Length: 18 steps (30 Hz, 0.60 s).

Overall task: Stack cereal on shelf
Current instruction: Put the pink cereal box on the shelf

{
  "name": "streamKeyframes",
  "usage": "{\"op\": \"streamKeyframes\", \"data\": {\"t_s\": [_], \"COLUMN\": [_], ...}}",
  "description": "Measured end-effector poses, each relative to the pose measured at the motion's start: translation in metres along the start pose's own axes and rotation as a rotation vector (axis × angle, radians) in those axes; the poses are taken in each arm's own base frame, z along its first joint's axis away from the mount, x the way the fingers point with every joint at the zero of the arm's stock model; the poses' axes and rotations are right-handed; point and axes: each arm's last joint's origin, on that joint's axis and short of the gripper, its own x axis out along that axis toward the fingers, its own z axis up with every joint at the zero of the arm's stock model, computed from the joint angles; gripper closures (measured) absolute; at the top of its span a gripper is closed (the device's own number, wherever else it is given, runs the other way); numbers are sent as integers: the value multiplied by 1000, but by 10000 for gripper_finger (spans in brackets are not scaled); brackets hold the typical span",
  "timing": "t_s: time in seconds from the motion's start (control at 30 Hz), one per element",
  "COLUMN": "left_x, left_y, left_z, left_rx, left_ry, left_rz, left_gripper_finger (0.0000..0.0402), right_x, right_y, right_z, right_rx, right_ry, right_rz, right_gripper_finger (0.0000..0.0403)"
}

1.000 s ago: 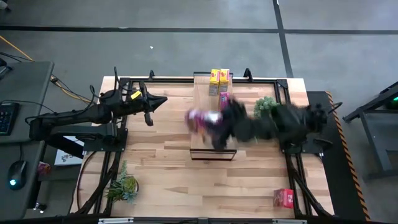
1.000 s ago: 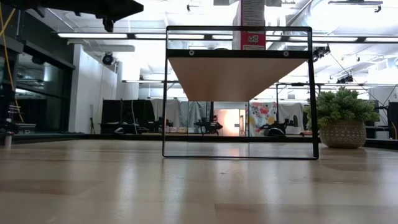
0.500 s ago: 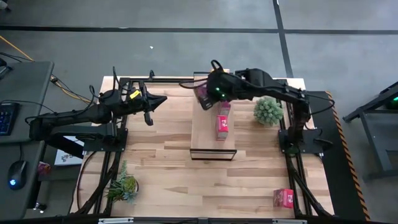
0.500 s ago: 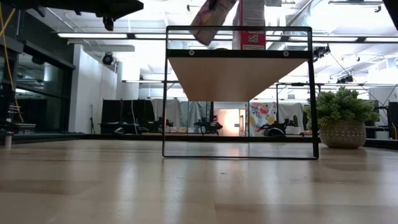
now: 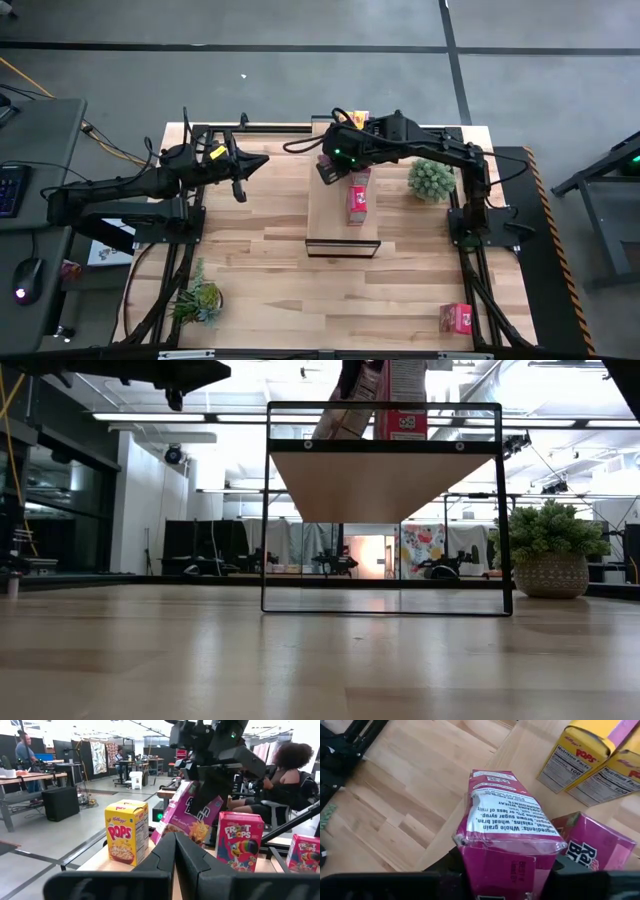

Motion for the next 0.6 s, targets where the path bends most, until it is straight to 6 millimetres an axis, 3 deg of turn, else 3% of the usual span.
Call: {"op": "streamKeyframes", "data": {"t_s": [0.23, 0.6], "left_x": [0, 0], "left_y": [0, 0], "left_z": [1, 1], "left_rx": [0, 0], "left_ry": [-8, -9], "left_rz": [0, 0], "left_gripper_finger": [402, 401], "right_x": [0, 20], "right_y": [-1, -1], "right_z": [-1, -8], "right_rx": [-2, 35], "right_ry": [7, 71], "right_rz": [-8, -49], "right_gripper_finger": [289, 288]}}
